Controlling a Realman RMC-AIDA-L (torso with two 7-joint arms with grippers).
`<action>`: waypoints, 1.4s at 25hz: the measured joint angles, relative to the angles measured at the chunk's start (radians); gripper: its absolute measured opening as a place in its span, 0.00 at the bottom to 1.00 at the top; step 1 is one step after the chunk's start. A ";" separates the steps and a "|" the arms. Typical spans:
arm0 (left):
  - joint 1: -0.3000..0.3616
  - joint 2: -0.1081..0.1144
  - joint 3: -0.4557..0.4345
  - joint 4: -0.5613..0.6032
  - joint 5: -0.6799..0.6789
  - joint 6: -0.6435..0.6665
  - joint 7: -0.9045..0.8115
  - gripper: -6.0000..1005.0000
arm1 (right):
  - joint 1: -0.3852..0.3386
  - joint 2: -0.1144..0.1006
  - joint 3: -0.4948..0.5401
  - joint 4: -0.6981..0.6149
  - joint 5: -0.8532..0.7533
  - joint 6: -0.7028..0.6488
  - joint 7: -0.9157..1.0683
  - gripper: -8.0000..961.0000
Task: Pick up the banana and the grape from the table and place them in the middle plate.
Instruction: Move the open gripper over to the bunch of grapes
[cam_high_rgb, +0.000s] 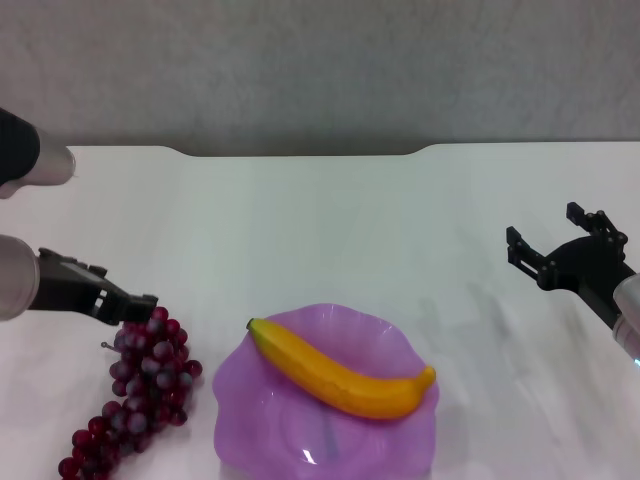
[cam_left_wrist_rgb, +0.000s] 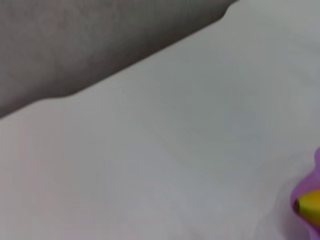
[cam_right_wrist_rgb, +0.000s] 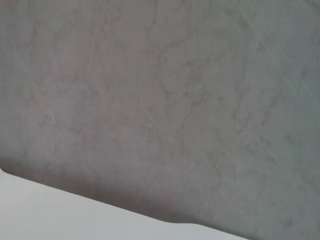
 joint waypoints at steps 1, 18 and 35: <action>-0.004 -0.001 0.000 -0.008 0.003 -0.003 -0.003 0.73 | 0.000 0.000 0.000 0.000 0.000 0.000 0.000 0.93; -0.084 -0.008 0.005 -0.379 -0.078 0.169 -0.031 0.73 | 0.001 0.000 0.002 -0.005 0.000 0.001 -0.001 0.93; -0.099 -0.008 0.008 -0.539 -0.128 0.331 -0.057 0.72 | -0.001 0.000 0.004 -0.008 0.000 0.000 -0.002 0.93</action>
